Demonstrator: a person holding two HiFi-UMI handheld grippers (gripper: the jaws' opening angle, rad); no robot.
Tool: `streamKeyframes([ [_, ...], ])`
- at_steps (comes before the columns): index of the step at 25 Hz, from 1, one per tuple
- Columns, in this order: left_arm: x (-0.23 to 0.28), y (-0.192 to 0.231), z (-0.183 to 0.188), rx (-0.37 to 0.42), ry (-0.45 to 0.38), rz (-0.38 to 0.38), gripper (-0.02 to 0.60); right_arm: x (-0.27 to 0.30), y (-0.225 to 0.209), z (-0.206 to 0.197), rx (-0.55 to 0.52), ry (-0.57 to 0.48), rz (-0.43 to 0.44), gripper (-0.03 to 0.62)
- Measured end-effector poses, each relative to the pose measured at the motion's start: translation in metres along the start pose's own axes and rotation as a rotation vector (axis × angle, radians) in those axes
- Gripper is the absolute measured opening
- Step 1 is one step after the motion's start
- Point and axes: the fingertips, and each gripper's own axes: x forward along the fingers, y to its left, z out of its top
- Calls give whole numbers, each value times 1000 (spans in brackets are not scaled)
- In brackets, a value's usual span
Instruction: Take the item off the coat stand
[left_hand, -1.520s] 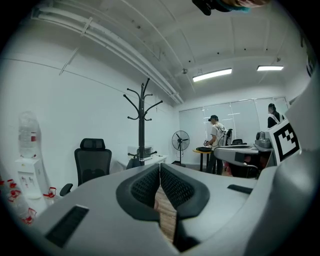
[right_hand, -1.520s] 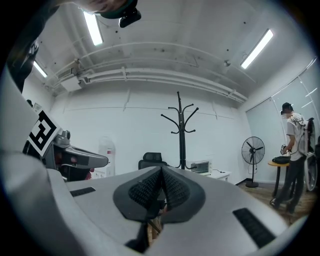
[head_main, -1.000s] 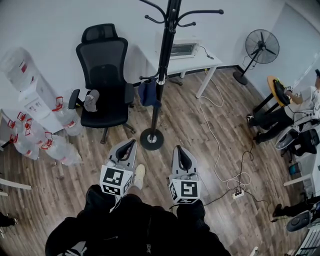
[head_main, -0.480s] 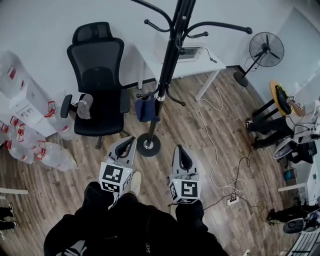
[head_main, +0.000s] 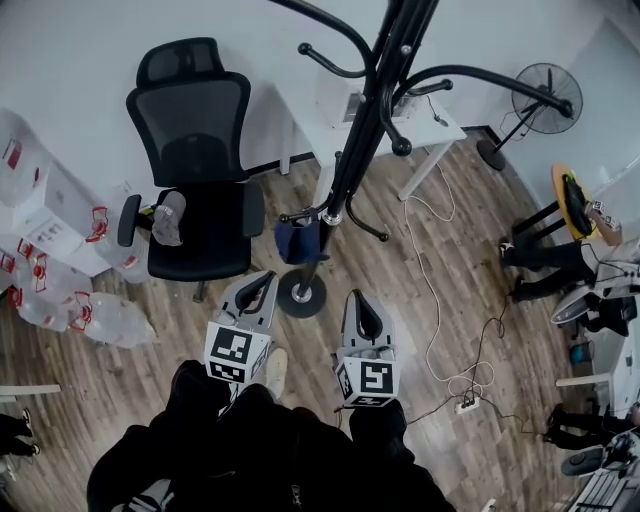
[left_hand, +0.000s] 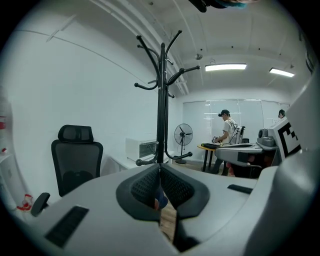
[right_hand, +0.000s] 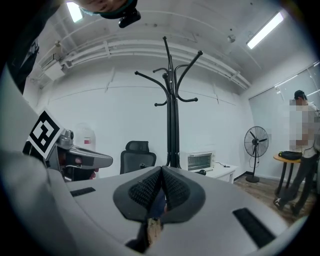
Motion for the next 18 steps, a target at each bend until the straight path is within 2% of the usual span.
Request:
streamKeyframes([
  [8,52,30,-6,-11,28,-26,25,53,-11,-12,17,39,-21,16],
  [18,96,54,-34,-48,103,-73,33,94,-14,-31,32,90,-37,16],
])
